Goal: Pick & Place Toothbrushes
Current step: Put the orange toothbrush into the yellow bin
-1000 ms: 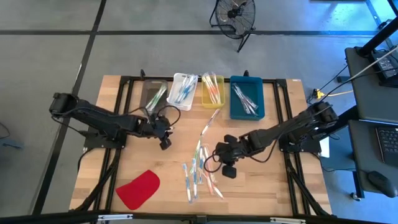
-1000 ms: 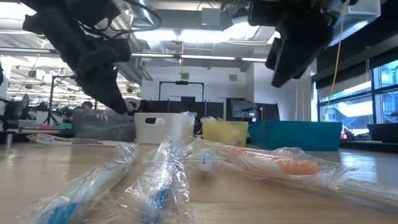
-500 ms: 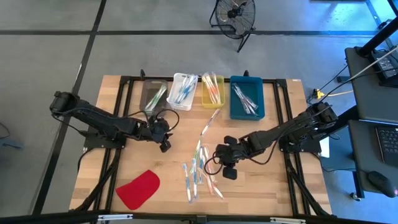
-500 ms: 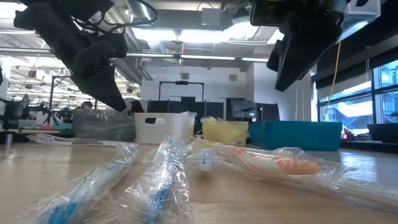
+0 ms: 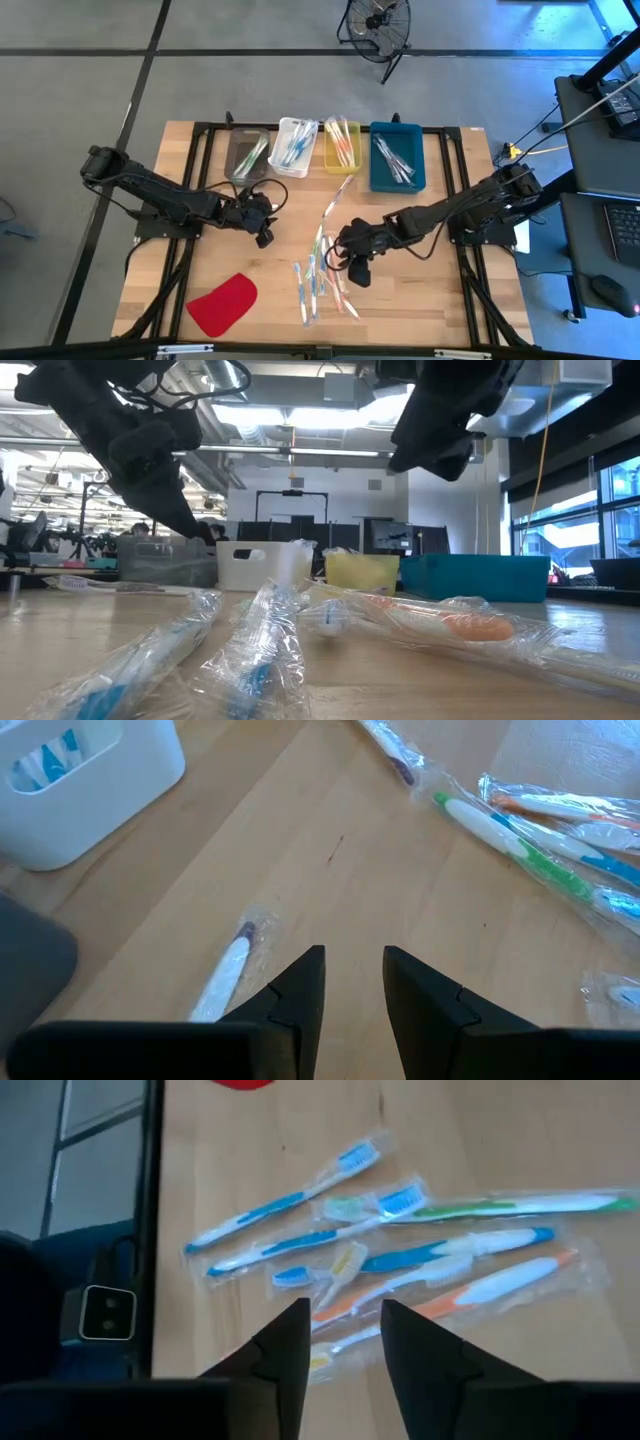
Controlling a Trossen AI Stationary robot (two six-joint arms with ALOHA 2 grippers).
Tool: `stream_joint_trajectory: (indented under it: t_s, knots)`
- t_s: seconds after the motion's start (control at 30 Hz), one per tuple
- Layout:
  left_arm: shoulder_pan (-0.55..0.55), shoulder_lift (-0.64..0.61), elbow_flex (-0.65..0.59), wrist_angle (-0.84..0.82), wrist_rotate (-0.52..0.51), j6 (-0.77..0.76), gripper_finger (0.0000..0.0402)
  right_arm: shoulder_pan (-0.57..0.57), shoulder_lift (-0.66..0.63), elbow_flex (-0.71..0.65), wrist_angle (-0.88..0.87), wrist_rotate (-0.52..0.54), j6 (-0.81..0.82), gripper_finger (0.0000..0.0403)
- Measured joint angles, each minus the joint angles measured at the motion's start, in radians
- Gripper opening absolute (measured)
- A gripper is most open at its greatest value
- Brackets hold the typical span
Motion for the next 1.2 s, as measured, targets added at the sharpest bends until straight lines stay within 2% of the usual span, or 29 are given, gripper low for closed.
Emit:
stream_joint_trajectory:
  t_s: [0.13, 0.23, 0.43, 0.5, 0.63, 1.0, 1.2]
  knots:
    - [0.0, 0.0, 0.0, -0.001, 0.0, 0.0, 0.0097, -0.013, 0.003, 0.058, -0.062, -0.006, -0.021, 0.0128]
    - [0.0, 0.0, 0.0, -0.003, 0.0, 0.0, 0.0095, -0.016, 0.012, 0.115, -0.174, 0.033, -0.054, 0.0128]
    - [0.0, 0.0, 0.0, -0.016, 0.0, 0.0, 0.0097, -0.022, 0.131, 0.232, -0.322, 0.042, -0.051, 0.0128]
    - [0.0, 0.0, -0.001, -0.019, -0.001, 0.0, 0.0096, -0.021, 0.171, 0.265, -0.404, 0.027, -0.034, 0.0128]
    - [0.0, 0.0, -0.001, -0.031, 0.0, 0.0, 0.0094, -0.021, 0.21, 0.296, -0.456, 0.038, 0.054, 0.0127]
    - [-0.005, 0.001, -0.001, -0.047, -0.001, 0.0, 0.0093, -0.011, 0.225, 0.296, -0.42, 0.085, 0.228, 0.0117]
    - [-0.005, 0.001, -0.001, -0.05, 0.0, 0.0, 0.0091, -0.008, 0.265, 0.296, -0.39, 0.139, 0.33, 0.0132]
